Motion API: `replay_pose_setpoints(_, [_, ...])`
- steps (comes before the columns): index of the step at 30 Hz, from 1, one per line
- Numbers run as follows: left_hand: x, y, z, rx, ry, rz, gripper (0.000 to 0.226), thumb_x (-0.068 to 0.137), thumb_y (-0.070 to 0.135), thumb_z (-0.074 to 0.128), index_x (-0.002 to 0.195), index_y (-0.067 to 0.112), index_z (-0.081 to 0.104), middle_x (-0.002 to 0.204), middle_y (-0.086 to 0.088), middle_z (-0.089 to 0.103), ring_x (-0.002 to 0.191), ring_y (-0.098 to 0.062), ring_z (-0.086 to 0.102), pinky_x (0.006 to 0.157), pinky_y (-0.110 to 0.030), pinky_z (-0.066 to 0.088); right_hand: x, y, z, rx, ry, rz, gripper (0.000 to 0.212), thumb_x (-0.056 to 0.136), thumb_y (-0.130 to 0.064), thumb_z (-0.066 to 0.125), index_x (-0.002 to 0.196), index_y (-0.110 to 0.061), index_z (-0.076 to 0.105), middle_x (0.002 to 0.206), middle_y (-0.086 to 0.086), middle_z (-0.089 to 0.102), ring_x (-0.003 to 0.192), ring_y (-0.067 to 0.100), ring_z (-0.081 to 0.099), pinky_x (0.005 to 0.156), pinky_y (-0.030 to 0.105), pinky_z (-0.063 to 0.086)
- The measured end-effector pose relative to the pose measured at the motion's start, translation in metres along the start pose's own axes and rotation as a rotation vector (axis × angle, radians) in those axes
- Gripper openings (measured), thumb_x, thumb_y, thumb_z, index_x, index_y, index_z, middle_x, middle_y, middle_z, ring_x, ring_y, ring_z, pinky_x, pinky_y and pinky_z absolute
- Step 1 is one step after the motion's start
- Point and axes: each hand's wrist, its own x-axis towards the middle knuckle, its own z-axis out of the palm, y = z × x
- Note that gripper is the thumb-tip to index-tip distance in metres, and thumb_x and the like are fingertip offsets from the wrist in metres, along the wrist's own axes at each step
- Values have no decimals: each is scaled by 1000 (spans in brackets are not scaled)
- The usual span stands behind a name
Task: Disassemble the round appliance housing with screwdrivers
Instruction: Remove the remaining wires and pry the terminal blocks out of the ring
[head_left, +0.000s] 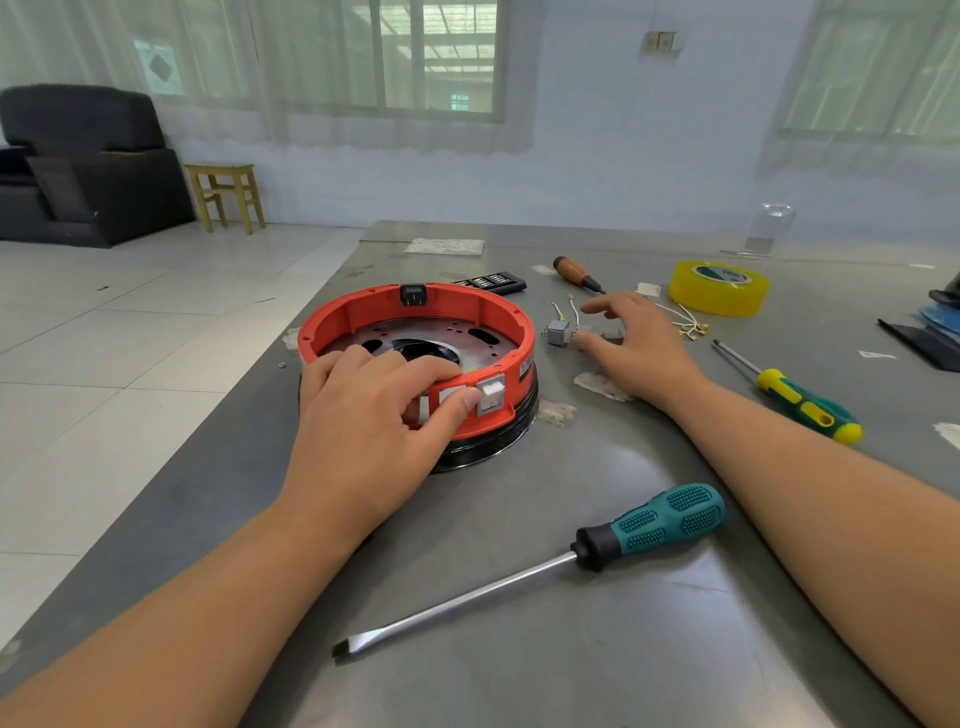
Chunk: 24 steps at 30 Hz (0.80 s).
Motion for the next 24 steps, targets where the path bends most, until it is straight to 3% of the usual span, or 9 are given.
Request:
replay_pose_setpoints(2, [0,0,-1,8,-8,3,43,95,66,45,115,40,75,91,12,69,94,-18,52,101,-36,28,-13,-1,-11,54,51,17,29,93,-34,69,120,-26,67,126,-3,63,123,18,54,109,45,41])
replay_pose_setpoints(4, [0,2,-3,10,-8,4,42,96,63,48,119,40,75,91,11,70,94,-19,52,101,-38,29,-30,-2,-24,124,72,27,25,95,-33,68,119,-26,68,122,-9,64,116,9,55,104,38,44])
replay_pose_setpoints(8, [-1,6,-6,9,-7,-4,42,98,61,51,128,42,73,83,8,66,94,-23,54,104,-42,32,-69,-16,-45,242,35,31,14,99,-33,64,110,-40,67,109,-28,62,98,-15,55,81,20,44])
replay_pose_setpoints(13, [-4,8,-13,16,-29,-6,43,97,63,48,125,44,75,78,8,63,92,-25,55,108,-43,34,-115,-45,-63,365,-31,6,25,95,-46,55,110,-35,72,109,-20,72,102,6,66,90,32,53])
replay_pose_setpoints(17, [-9,8,-20,7,-5,8,44,94,63,50,119,41,79,71,11,53,84,-19,50,113,-45,34,-144,-62,-75,445,-51,-102,34,96,-49,52,107,-27,75,106,-14,75,105,12,68,93,34,53])
replay_pose_setpoints(20, [-12,6,-26,-3,24,12,53,90,72,45,112,39,81,71,10,56,82,-18,48,112,-49,38,-160,-72,-84,331,-112,-266,35,97,-50,51,108,-25,74,103,-14,73,101,11,68,90,31,52])
replay_pose_setpoints(24, [-14,8,-28,6,39,6,60,86,77,45,109,37,83,78,7,66,85,-21,54,104,-49,43,-172,-84,-89,12,-242,-547,40,92,-60,63,113,-28,73,109,-12,69,98,9,66,86,39,53])
